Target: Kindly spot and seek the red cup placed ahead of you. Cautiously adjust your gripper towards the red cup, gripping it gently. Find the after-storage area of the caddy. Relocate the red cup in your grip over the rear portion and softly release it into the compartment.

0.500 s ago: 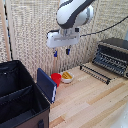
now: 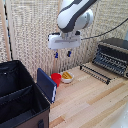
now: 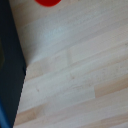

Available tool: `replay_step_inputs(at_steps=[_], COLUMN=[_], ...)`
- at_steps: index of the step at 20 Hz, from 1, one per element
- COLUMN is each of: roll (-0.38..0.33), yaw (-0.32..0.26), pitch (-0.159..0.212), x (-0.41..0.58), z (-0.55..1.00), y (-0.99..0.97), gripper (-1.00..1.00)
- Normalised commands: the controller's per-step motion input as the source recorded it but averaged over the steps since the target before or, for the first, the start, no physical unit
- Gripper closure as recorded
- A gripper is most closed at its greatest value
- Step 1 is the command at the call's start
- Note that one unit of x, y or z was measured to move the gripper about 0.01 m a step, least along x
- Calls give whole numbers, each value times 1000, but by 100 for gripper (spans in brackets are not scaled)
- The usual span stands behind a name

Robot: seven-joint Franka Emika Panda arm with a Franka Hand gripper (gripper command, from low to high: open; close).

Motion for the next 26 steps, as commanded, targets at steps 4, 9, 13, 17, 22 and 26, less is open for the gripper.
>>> replay_step_inputs(at_steps=[4, 9, 13, 17, 22, 26], roll=[2, -61, -87, -62, -30, -35], yaw=[-176, -95, -65, -33, -25, -42], pitch=[38, 79, 87, 60, 32, 40], x=[18, 0, 24, 149, 143, 52], z=[-269, -309, -322, -389, -420, -331], y=[-136, 197, 214, 36, -7, 8], gripper=[-100, -100, -100, -100, -100, -100])
